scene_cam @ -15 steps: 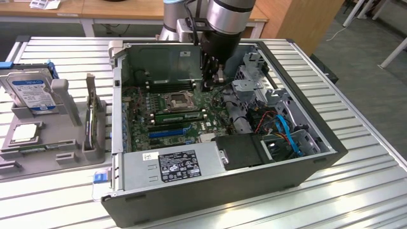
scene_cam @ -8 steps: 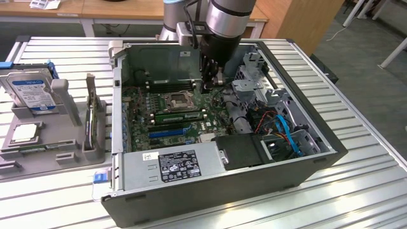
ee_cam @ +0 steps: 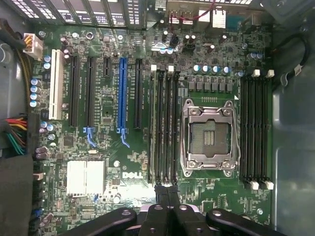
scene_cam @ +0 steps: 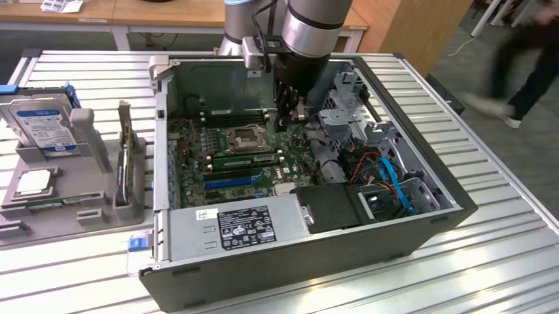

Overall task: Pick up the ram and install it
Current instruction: 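Press down the ram until it locks into place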

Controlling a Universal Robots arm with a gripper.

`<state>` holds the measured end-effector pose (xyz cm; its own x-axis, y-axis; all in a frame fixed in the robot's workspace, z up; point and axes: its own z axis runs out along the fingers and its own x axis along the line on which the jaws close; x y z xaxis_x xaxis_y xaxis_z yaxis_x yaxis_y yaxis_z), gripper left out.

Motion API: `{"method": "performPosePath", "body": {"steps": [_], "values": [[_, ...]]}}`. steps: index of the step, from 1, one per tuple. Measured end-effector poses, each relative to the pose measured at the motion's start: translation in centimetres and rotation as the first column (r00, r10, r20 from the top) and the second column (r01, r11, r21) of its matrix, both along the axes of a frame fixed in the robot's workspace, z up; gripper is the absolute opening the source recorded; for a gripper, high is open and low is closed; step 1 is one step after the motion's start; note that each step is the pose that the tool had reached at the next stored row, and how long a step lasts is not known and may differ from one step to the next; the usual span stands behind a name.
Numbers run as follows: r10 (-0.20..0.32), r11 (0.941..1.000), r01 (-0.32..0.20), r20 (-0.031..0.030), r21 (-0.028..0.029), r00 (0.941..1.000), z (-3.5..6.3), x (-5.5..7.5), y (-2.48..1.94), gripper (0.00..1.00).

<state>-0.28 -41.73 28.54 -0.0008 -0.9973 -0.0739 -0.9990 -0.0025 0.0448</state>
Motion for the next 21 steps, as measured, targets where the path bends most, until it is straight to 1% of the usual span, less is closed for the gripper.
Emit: {"method": "performPosePath", "body": {"steps": [9, 21], "values": [[0.000, 1.0000, 0.000, 0.0001, -0.0001, 1.0000, -0.63, 0.0, 0.00, 0.10], [0.000, 1.0000, 0.000, 0.0000, -0.0001, 1.0000, -1.78, 0.0, 0.00, 0.10]]}}
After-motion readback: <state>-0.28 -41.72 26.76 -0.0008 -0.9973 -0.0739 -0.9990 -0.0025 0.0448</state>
